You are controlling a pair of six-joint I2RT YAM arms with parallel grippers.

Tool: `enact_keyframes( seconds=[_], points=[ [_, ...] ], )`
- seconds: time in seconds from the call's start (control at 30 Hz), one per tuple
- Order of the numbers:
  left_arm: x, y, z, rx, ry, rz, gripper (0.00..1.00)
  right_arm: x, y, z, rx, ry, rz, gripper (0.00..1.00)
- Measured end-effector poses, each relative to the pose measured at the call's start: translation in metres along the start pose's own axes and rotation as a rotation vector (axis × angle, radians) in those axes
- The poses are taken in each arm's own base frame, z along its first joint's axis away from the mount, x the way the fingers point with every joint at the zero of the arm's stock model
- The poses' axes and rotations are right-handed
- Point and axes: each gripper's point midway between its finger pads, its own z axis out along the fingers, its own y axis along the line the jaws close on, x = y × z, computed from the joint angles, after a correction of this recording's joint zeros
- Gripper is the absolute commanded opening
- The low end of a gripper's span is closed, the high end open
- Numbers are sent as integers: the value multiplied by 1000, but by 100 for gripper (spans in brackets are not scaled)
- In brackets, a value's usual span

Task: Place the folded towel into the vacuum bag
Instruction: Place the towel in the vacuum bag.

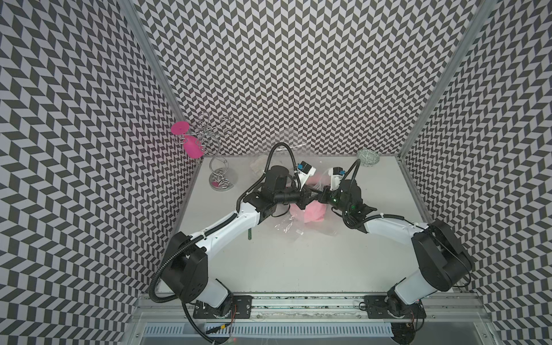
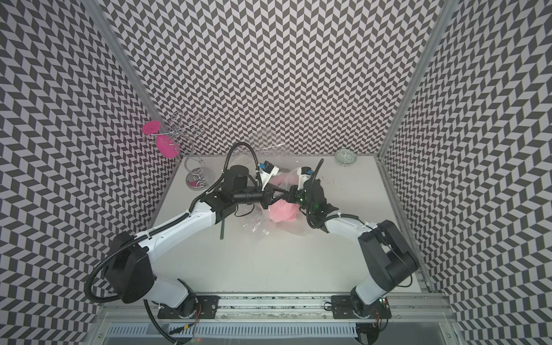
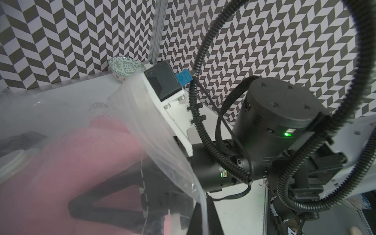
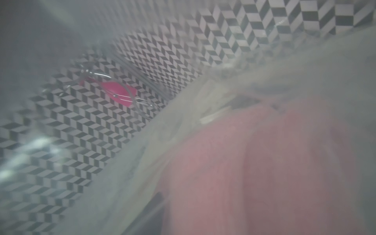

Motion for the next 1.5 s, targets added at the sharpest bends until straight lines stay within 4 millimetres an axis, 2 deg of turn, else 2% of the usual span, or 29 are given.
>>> enact_keyframes(
  seconds=[0.07,0.13,0.23,0.3,0.33,0.4,0.47,0.5,0.6,0.8,0.97,1.07,1.17,1.3,1.43,1.5],
  points=[
    [6,2,4,0,13,-2,0,6,-11,-4,52,24,-10,74],
    [9,4,9,3,20,-6,0,10,-16,-16,84,33,-30,74],
    [17,10,21,4,33,-30,0,10,-18,-47,111,26,-75,72],
    [25,17,28,1,50,-55,0,3,-11,-73,107,-2,-118,69],
    [28,20,31,0,57,-63,0,0,-8,-82,102,-14,-135,64],
    [32,24,36,-2,66,-77,0,-4,-1,-101,88,-37,-178,44],
    [35,26,37,-4,73,-88,0,-2,4,-112,70,-38,-216,28],
    [35,26,38,-4,74,-91,0,3,6,-114,60,-26,-239,19],
    [31,25,38,-3,67,-90,0,32,6,-112,36,47,-284,6],
    [20,21,36,2,48,-82,0,105,-22,-81,60,249,-312,4],
    [15,15,31,12,42,-76,0,145,-49,-51,92,356,-294,5],
    [12,9,27,24,39,-67,0,159,-57,-33,93,394,-277,7],
    [10,0,25,43,47,-46,0,156,-52,-5,76,400,-271,9],
    [11,-12,25,62,55,8,0,132,-33,42,11,338,-247,14],
    [-1,5,19,-11,22,53,0,103,-17,77,-80,268,-178,27],
    [-5,14,15,-41,11,71,0,82,-12,95,-126,222,-133,38]
  ],
)
